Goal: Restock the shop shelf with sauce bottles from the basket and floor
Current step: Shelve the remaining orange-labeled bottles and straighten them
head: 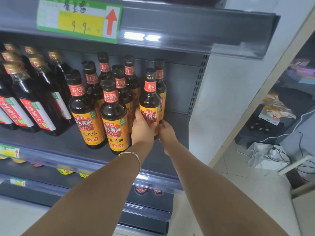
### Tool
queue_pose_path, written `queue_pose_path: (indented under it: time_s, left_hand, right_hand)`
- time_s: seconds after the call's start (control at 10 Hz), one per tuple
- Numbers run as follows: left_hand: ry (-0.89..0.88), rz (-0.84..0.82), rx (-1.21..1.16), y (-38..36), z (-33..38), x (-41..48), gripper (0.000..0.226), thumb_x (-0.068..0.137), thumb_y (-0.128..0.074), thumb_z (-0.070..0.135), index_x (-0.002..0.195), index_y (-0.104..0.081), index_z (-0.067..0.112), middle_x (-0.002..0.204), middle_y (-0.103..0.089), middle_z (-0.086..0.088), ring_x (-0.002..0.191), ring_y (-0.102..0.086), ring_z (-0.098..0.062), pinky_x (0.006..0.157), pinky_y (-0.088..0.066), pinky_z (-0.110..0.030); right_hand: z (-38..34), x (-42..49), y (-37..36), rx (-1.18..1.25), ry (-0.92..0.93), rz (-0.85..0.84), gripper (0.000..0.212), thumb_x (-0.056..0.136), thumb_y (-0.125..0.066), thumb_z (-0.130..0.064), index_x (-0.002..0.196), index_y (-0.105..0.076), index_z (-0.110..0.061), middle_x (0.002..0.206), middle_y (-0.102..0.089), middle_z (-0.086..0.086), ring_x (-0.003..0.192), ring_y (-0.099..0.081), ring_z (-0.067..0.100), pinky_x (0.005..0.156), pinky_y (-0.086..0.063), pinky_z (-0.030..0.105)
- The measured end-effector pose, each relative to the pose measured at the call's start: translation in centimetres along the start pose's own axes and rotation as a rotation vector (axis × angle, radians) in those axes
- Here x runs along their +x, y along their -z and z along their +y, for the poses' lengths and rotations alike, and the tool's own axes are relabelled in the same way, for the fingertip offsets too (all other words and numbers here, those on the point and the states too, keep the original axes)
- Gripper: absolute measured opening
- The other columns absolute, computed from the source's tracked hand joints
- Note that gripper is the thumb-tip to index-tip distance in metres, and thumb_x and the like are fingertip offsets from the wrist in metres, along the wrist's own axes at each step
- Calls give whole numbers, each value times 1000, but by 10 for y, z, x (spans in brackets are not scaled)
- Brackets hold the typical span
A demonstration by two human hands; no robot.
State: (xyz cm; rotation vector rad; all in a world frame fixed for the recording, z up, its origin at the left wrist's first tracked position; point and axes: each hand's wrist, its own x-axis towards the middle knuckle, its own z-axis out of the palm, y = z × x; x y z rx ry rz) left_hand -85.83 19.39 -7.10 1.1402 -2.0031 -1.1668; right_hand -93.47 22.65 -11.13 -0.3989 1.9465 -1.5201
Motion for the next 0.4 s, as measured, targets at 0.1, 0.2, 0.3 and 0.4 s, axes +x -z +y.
queue_pose_path:
  time_s: [0.1,0.2,0.3,0.4]
  left_hand:
    - [12,-32,12,1,-2,-13,72,86,-58,12,144,-16,16,142,-40,-11,129,-42,-30,105,-36,-43]
    - [10,-23,49,9,-4,-31,55,86,-57,12,134,-31,13,135,-43,-13,121,-46,-33,98,-40,-41]
    - [-63,-140,215,23,-5,-43,36,88,-53,16,122,-41,11,121,-54,-16,109,-53,-35,92,-47,-46]
    - [-111,-285,385,41,-9,-51,35,88,-51,21,121,-43,12,114,-59,-15,103,-56,-36,87,-50,-45]
  right_hand:
    - [-3,-7,7,-43,1,34,32,98,-31,-17,125,-49,-18,127,-56,11,108,-53,25,94,-43,34]
    - [-5,-23,15,-76,-1,73,42,99,-34,-19,142,-37,-15,137,-47,8,120,-45,23,97,-38,34]
    - [-3,-41,18,-198,10,102,45,99,-37,-21,144,-34,-13,144,-42,8,128,-42,25,102,-37,34]
    - [-3,-66,15,-365,60,106,44,98,-42,-20,140,-38,-9,141,-47,11,127,-45,27,100,-36,31]
